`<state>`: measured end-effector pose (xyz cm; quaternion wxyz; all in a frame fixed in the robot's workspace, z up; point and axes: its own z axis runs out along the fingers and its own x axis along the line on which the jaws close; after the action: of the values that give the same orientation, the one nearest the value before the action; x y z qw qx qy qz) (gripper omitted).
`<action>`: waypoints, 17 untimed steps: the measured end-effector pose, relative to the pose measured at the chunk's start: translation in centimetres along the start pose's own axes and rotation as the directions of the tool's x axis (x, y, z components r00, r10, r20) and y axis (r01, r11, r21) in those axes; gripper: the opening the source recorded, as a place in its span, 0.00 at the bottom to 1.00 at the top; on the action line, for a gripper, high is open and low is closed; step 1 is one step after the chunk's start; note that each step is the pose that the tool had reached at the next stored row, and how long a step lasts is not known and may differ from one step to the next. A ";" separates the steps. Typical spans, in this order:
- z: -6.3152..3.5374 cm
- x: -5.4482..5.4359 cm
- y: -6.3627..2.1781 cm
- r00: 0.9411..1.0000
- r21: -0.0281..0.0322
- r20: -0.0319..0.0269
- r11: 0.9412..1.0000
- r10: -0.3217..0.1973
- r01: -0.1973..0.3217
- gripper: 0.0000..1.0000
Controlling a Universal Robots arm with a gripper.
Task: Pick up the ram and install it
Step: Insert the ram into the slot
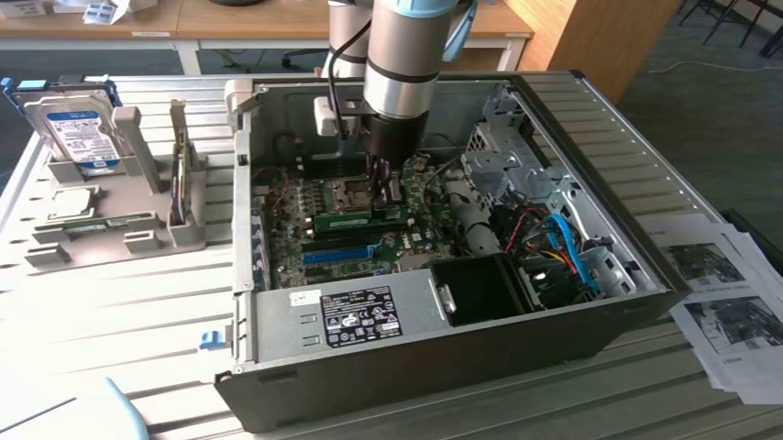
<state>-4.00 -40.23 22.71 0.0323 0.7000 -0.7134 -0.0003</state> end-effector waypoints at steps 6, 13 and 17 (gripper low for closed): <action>0.00 0.0 -0.02 1.000 0.000 0.000 1.000 -0.005 0.005 0.11; 0.09 0.0 -0.02 1.000 0.000 0.000 1.000 -0.005 0.005 0.11; 0.24 0.0 -0.03 1.000 0.000 0.000 1.000 -0.005 0.005 0.11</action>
<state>-3.98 -40.24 22.47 0.0323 0.7019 -0.7115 -0.0002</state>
